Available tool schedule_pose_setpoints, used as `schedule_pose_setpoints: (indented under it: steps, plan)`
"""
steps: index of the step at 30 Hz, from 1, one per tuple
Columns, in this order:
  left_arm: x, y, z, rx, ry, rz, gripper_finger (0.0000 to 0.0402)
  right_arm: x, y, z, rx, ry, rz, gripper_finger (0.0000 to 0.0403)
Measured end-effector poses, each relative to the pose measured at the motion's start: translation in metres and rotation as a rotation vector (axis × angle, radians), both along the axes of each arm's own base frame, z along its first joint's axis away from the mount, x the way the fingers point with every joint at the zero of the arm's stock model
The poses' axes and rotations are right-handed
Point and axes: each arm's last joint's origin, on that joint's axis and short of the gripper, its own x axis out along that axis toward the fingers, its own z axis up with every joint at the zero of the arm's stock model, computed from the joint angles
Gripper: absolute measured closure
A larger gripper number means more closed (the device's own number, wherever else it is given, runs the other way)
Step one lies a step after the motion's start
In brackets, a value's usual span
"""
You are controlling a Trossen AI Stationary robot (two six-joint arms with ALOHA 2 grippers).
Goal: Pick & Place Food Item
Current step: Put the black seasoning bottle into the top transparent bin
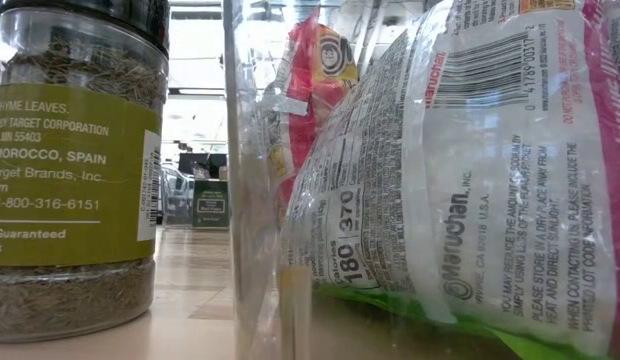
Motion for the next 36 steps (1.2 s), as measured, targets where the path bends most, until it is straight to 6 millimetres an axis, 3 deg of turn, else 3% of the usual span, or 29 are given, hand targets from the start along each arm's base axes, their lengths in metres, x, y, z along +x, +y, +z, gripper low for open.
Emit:
schedule_pose_setpoints:
  steps: [15, 36]
  plan:
    - [0.042, -0.020, -0.005, 0.033, 0.001, -0.014, 0.0402, 0.000, 0.000, 0.000, 0.000, 0.000, 0.000, 0.0395]
    - [0.027, 0.000, -0.037, 0.205, 0.255, 0.015, 0.0402, 0.000, 0.000, 0.000, 0.000, 0.000, 0.000, 0.0395]
